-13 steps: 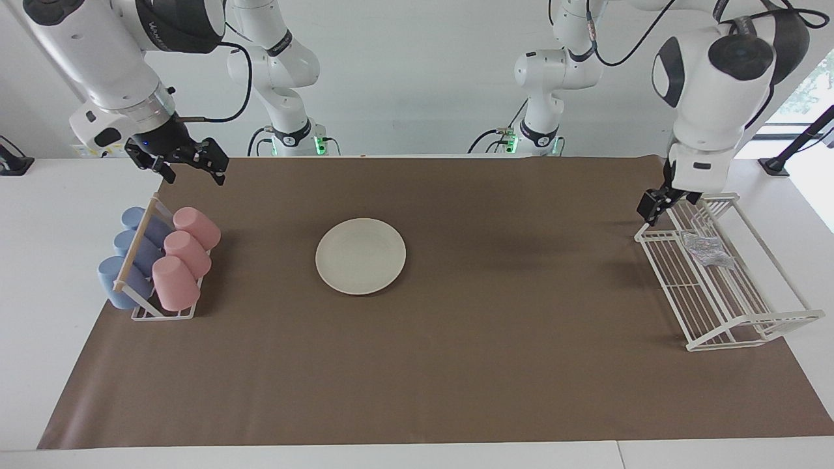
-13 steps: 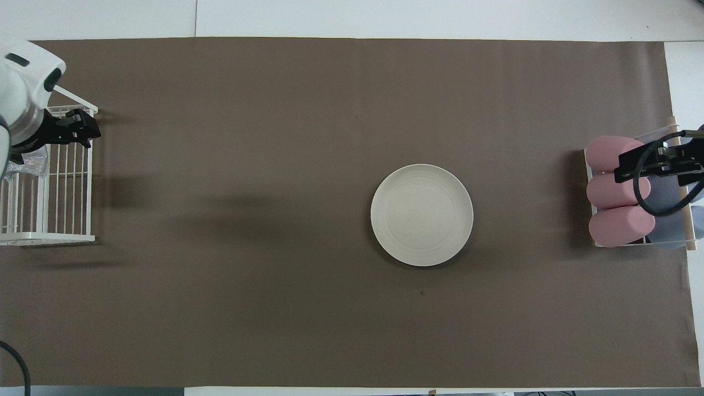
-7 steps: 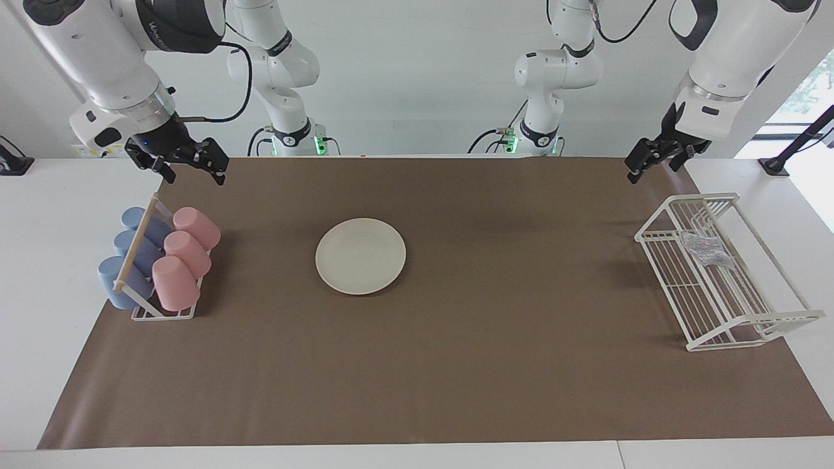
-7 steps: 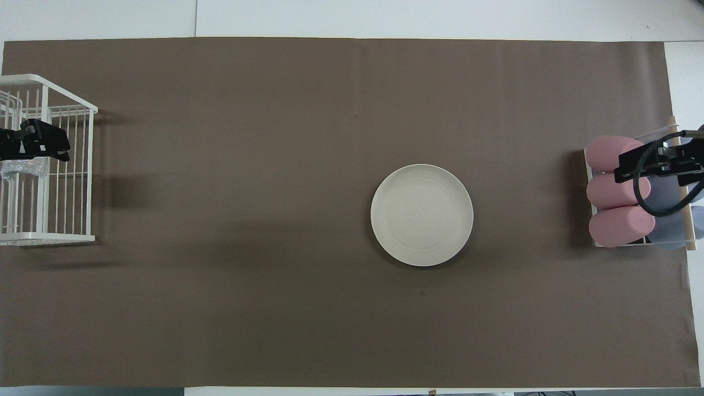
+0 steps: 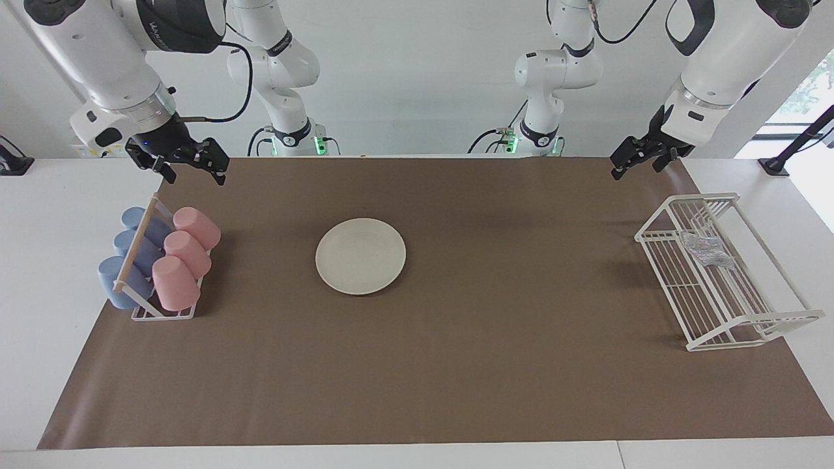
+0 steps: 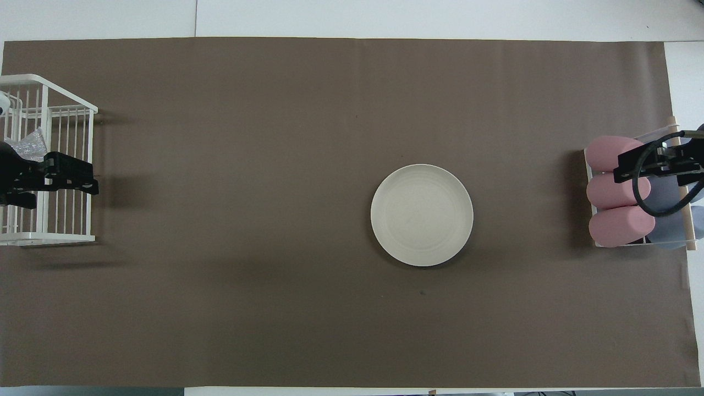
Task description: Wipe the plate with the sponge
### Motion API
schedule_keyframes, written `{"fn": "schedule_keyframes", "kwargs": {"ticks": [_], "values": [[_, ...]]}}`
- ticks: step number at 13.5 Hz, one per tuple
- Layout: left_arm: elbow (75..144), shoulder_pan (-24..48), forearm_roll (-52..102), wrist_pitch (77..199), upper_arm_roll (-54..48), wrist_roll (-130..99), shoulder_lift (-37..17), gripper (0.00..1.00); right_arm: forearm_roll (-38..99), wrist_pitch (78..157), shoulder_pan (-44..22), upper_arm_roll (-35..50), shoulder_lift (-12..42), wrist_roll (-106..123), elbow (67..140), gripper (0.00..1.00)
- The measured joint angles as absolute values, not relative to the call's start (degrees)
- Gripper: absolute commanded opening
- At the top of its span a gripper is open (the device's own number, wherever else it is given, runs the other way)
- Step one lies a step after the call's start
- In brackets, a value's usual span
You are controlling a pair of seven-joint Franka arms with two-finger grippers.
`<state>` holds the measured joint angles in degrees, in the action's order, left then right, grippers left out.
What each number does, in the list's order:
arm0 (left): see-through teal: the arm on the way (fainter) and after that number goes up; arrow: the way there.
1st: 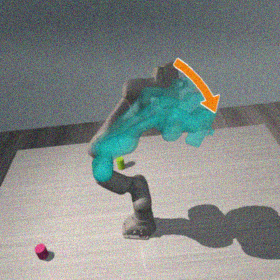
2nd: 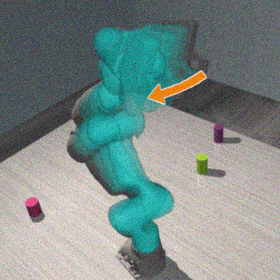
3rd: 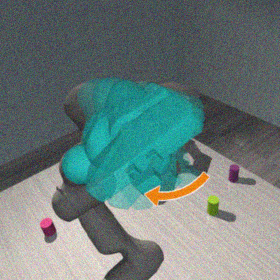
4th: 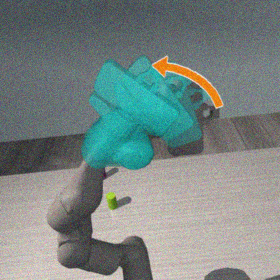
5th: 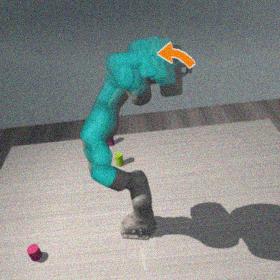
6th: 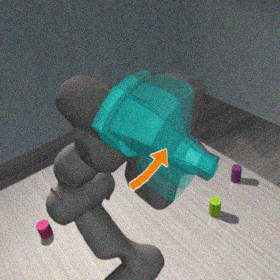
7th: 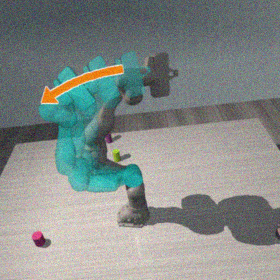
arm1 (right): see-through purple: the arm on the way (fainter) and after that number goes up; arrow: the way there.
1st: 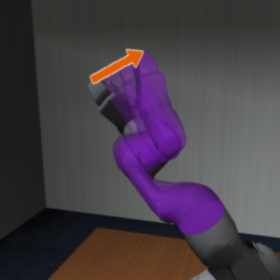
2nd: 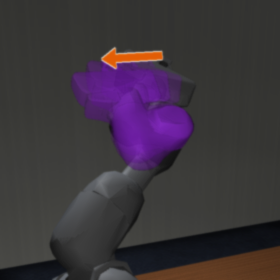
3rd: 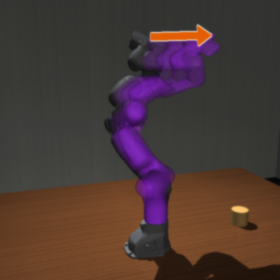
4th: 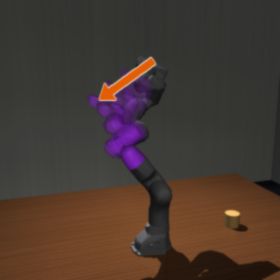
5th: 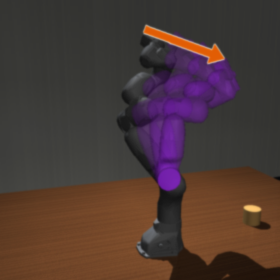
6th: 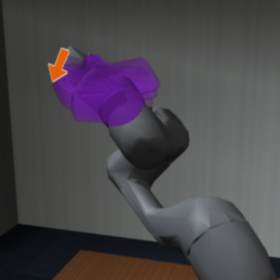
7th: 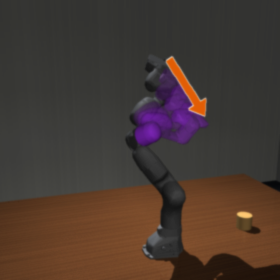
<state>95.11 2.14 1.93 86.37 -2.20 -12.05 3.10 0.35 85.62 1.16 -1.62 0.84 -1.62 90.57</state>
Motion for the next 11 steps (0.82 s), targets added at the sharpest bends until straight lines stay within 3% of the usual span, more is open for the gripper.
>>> {"fn": "schedule_keyframes", "kwargs": {"ticks": [11], "values": [[95.2, 2.1, 2.0, 86.3, -2.7, -11.9, 3.1, 1.0, 0.4, 85.6, 1.2, -1.6, 0.8, -1.6, 90.6, 1.0]]}}
